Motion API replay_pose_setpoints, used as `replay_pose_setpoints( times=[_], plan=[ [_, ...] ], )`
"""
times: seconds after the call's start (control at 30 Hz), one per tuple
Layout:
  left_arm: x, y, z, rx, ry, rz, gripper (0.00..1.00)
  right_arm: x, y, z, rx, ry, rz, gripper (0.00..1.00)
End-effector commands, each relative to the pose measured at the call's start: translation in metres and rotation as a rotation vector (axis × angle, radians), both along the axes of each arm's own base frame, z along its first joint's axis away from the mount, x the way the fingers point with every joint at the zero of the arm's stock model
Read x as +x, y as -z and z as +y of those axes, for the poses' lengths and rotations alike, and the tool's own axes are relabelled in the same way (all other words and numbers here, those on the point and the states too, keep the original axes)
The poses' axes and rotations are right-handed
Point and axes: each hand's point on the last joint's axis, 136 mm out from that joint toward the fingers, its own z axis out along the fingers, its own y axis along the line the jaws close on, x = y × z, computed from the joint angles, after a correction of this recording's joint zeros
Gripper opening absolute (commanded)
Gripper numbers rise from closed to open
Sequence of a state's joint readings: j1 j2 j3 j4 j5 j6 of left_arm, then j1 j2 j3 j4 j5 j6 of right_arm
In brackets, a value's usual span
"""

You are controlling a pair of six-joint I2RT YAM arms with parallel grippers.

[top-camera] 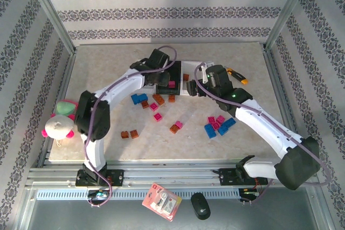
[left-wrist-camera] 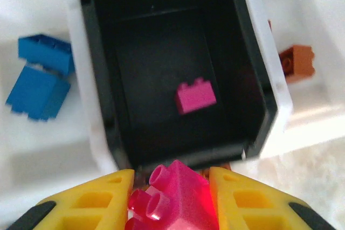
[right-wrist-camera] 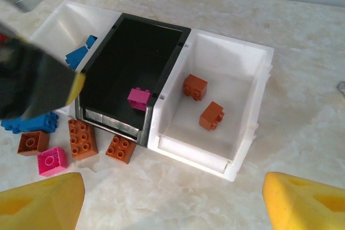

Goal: Sort the legos into containers by color
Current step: Place the lego in the container, then pick up the lego from the middle-right of the table.

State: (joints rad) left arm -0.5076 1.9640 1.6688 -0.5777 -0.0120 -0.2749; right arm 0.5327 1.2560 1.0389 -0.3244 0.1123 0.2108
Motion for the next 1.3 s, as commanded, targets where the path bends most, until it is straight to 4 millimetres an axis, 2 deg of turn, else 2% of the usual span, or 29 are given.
replay_pose_setpoints(
  times=[0.0,0.13,0.17,0.23,0.37,0.47,0.6,0.73,0.87,1.03,1.13,1.27],
  plan=[
    [0.037,0.0,-0.003,0.037,0.028,-0.047,0.27,-0.006,0.004,-0.012,-0.004,0.046,0.003,0.86],
    [0.058,0.011,-0.013,0.037,0.045,-0.029,0.29,-0.013,0.004,-0.02,-0.006,0.062,0.002,0.86],
    [0.059,0.012,-0.016,0.031,0.058,-0.027,0.32,-0.015,0.003,-0.022,-0.005,0.067,0.001,0.86],
    [0.06,0.009,-0.022,0.011,0.087,-0.035,0.46,-0.018,0.002,-0.024,-0.005,0.069,0.0,0.86],
    [0.054,-0.017,-0.022,-0.005,0.125,-0.091,0.7,-0.025,0.005,-0.026,-0.004,0.064,0.014,0.86],
    [0.041,-0.047,-0.018,-0.027,0.167,-0.188,0.85,-0.032,0.016,-0.026,0.0,0.051,0.048,0.87],
    [0.008,-0.089,-0.018,-0.104,0.275,-0.358,0.92,-0.042,0.041,-0.037,-0.013,0.116,0.168,0.86],
    [-0.045,-0.112,-0.026,-0.148,0.464,-0.508,0.94,-0.052,0.074,-0.046,-0.064,0.146,0.305,0.86],
    [-0.094,-0.119,-0.032,-0.196,0.595,-0.583,0.95,-0.059,0.106,-0.053,-0.074,0.18,0.44,0.85],
    [-0.145,-0.118,-0.043,-0.24,0.736,-0.595,0.96,-0.062,0.136,-0.05,-0.066,0.181,0.57,0.79],
    [-0.165,-0.114,-0.048,-0.255,0.798,-0.589,0.96,-0.065,0.154,-0.051,-0.104,0.195,0.647,0.74],
    [-0.179,-0.11,-0.054,-0.272,0.842,-0.575,0.97,-0.068,0.173,-0.055,-0.146,0.22,0.713,0.7]
  ],
)
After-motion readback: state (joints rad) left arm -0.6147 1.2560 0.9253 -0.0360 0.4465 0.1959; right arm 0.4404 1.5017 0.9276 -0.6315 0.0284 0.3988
